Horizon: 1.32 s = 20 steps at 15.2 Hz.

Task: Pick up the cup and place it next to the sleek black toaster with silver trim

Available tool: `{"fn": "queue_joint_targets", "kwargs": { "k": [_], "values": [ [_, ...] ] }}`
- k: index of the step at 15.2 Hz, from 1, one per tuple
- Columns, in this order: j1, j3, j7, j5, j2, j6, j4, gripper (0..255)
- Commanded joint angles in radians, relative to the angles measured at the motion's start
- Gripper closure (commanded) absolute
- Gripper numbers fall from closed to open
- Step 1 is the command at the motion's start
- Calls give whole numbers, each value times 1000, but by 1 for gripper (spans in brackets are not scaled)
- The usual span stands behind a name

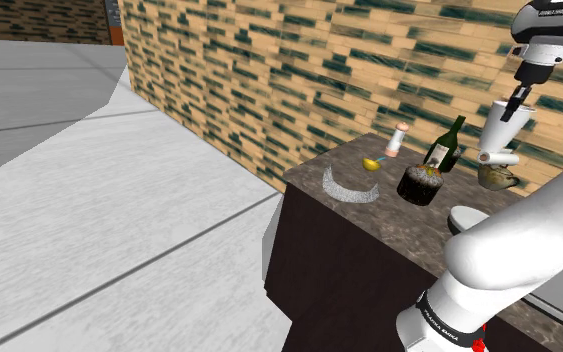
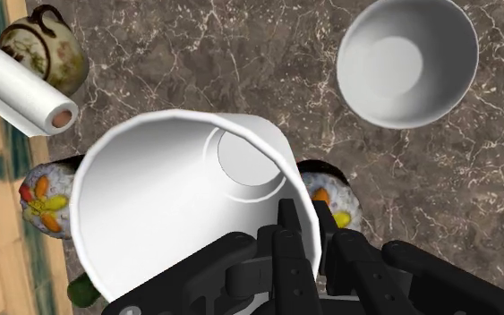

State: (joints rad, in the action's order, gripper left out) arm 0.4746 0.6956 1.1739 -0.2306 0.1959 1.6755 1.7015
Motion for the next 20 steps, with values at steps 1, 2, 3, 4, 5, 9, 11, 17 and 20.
{"fn": "queue_joint_targets", "kwargs": {
  "k": [1, 2, 3, 4, 5, 9, 11, 17, 20],
  "values": [
    [16, 41, 61, 16, -22, 6, -23, 255],
    [24, 63, 92, 27, -36, 9, -36, 255],
    [33, 85, 124, 40, -52, 11, -50, 255],
    [42, 108, 157, 56, -71, 14, -66, 255],
    [52, 131, 191, 74, -92, 16, -83, 255],
    [108, 225, 343, 178, -203, 18, -167, 255],
    [156, 263, 426, 251, -275, 11, -219, 255],
    [206, 280, 492, 303, -325, 58, -201, 255],
    [194, 278, 482, 288, -309, 103, -147, 255]
  ]
}}
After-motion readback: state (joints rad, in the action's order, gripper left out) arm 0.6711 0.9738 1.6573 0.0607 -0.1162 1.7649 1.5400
